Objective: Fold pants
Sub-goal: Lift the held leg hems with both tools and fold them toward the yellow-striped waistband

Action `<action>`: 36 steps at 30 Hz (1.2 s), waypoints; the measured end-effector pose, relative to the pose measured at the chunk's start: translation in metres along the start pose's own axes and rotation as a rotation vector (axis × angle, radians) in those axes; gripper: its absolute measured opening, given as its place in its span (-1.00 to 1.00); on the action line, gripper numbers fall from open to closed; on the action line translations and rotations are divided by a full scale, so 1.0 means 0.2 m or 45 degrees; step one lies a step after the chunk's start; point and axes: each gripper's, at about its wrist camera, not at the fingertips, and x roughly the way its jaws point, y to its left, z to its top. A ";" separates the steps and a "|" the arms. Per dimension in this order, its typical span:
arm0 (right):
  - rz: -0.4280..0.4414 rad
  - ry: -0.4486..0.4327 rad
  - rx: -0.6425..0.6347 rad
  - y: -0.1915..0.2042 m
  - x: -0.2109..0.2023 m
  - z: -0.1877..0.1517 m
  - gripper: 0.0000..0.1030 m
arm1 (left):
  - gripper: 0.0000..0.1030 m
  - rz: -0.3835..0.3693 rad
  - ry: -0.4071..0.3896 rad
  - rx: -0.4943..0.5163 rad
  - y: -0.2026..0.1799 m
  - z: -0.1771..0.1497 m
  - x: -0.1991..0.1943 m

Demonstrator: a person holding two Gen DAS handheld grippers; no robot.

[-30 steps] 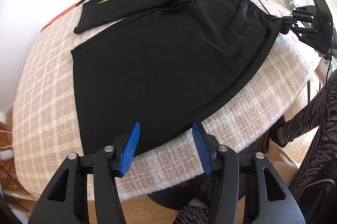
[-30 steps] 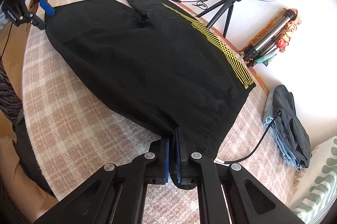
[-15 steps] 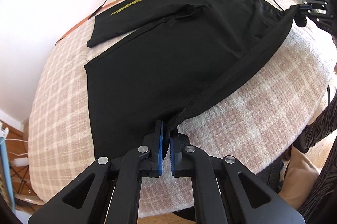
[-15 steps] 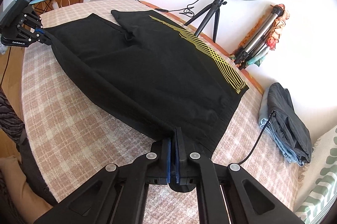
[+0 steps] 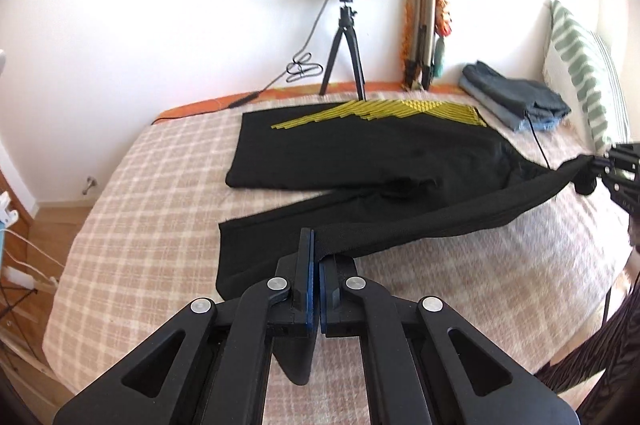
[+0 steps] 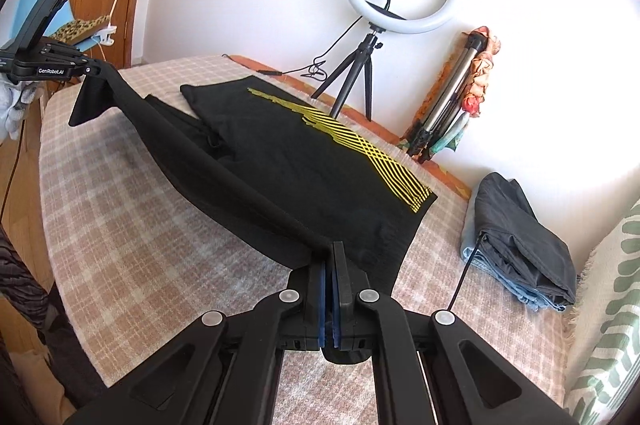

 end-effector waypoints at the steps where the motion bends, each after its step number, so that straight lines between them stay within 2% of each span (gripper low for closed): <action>1: -0.005 -0.013 0.013 -0.01 0.00 0.02 -1.00 | -0.99 0.007 -0.029 -0.024 0.01 0.03 0.00; 8: -0.003 -0.055 0.081 -0.11 0.05 0.17 -1.00 | -0.99 0.076 -0.177 -0.244 0.05 0.24 0.07; 14: 0.007 -0.065 0.105 -0.22 0.16 0.34 -1.00 | -0.99 0.128 -0.319 -0.582 0.12 0.35 0.15; 17: 0.002 -0.051 0.083 -0.26 0.24 0.41 -1.00 | -0.99 0.138 -0.341 -0.649 0.14 0.40 0.22; 20: 0.005 -0.025 0.105 -0.33 0.33 0.47 -1.00 | -0.99 0.147 -0.317 -0.588 0.12 0.46 0.31; 26: 0.022 0.019 0.195 -0.52 0.56 0.52 -1.00 | -0.99 0.182 -0.212 -0.335 0.10 0.60 0.53; 31: 0.032 0.112 0.214 -0.59 0.84 0.54 -1.00 | -0.99 0.211 -0.089 -0.156 0.11 0.68 0.77; 36: 0.056 0.219 0.244 -0.67 1.11 0.53 -1.00 | -0.99 0.216 0.027 -0.058 0.13 0.73 1.04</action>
